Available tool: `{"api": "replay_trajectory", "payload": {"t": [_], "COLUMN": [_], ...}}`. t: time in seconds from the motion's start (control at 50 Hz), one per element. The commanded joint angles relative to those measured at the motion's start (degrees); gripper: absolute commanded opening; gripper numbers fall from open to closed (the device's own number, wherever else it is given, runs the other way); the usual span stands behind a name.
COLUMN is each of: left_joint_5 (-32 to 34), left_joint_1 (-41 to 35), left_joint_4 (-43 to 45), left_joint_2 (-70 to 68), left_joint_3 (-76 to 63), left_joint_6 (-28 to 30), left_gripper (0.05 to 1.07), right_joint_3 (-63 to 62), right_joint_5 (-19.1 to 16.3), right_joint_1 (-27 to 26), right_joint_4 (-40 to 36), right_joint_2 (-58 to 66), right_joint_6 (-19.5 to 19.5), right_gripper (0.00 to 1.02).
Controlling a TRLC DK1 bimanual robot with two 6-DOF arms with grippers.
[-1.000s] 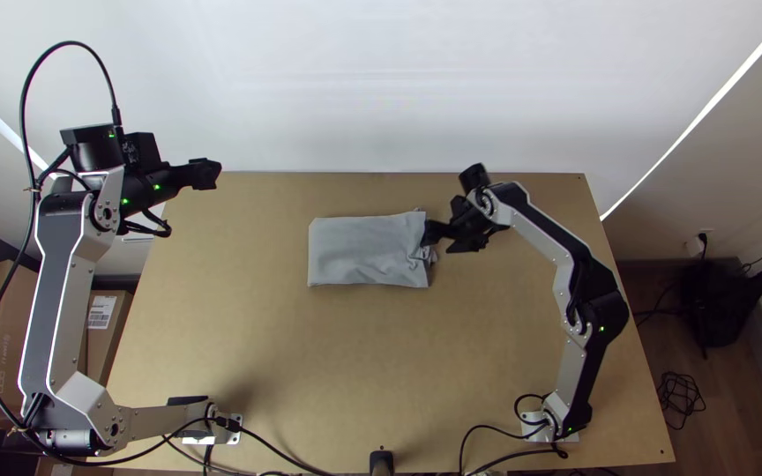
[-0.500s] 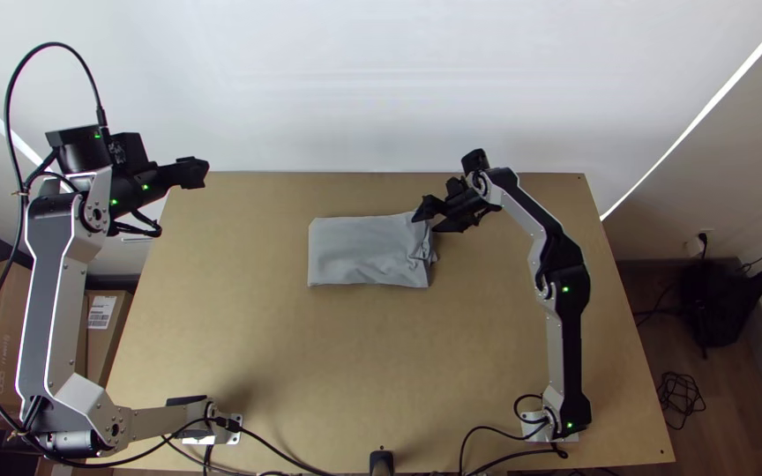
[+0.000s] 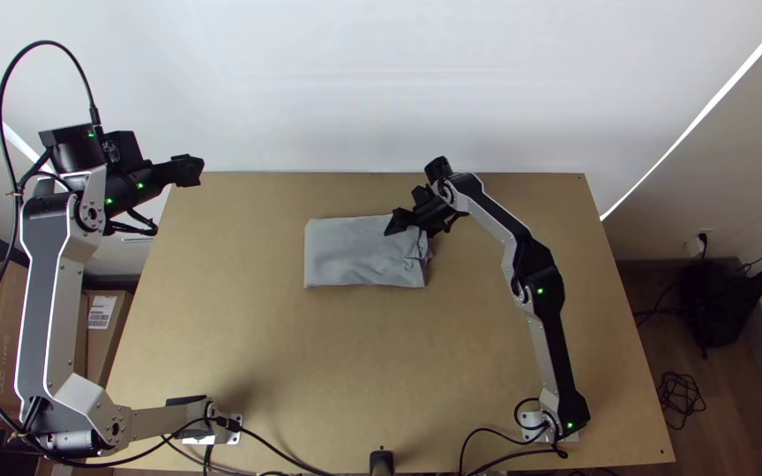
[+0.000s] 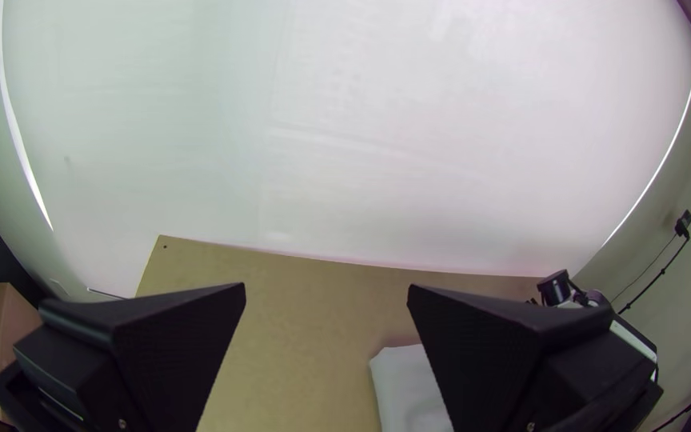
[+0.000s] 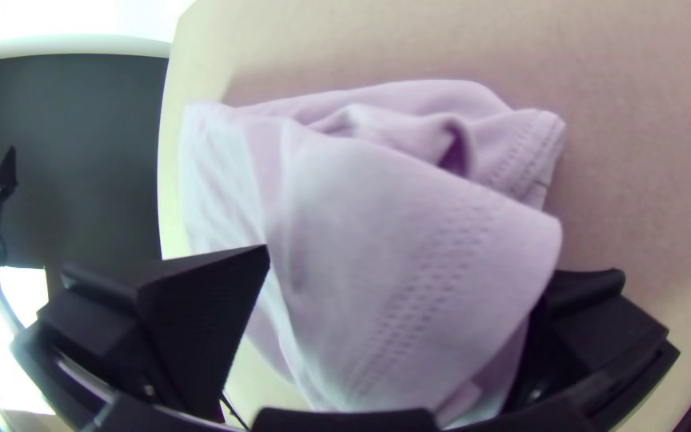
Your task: Fold the t-shirt
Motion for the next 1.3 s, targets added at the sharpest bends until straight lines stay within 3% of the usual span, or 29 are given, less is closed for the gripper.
{"api": "replay_trajectory", "payload": {"t": [0.0,0.04,0.12,0.22,0.44,0.52,0.64,0.68,0.88,1.04,1.28], "left_joint_5": [-0.14,-0.14,-0.14,-0.14,-0.05,-0.05,-0.05,0.03,0.56,0.56,0.65], "left_joint_1": [0.81,1.07,1.6,1.86,1.77,1.77,1.77,1.77,1.07,0.37,0.01], "left_joint_4": [-0.34,-0.34,-0.6,-0.96,-0.87,-0.78,-0.78,-0.69,-0.69,-0.69,-0.78], "left_joint_2": [-1.35,-1.43,-1.52,-1.79,-1.87,-1.96,-1.96,-1.96,-2.31,-2.66,-3.54], "left_joint_3": [2.15,2.15,2.06,1.8,1.71,1.71,1.62,1.71,1.62,1.62,1.62], "left_joint_6": [0.68,0.77,1.04,1.04,1.04,1.04,1.04,1.04,1.04,0.95,1.04], "left_gripper": [1.03,1.03,1.03,1.03,1.03,1.03,1.03,1.03,1.03,1.03,1.03], "right_joint_3": [0.85,0.76,0.5,-2.14,-17.34,-23.76,-33.95,-36.24,-37.47,-30.7,-20.24], "right_joint_5": [0.21,0.39,1.36,1.97,8.48,12.61,12.61,12.69,12.61,12.52,12.61], "right_joint_1": [-0.74,-1.7,-4.25,-8.47,-17.09,-18.23,-19.63,-20.51,-30.27,-38.0,-44.33], "right_joint_4": [-1.03,-0.86,-0.59,1.08,10.22,10.66,10.66,11.27,13.12,13.65,14.61], "right_joint_2": [3.61,3.34,2.47,-0.17,-11.24,-15.46,-21.79,-23.29,-25.75,-22.67,-16.17], "right_joint_6": [1.35,1.35,1.88,2.49,2.49,-2.25,-10.51,-11.22,-10.51,-6.29,0.38], "right_gripper": [0.25,0.1,0.02,0.02,0.02,0.02,0.02,0.02,0.02,0.02,0.02]}}
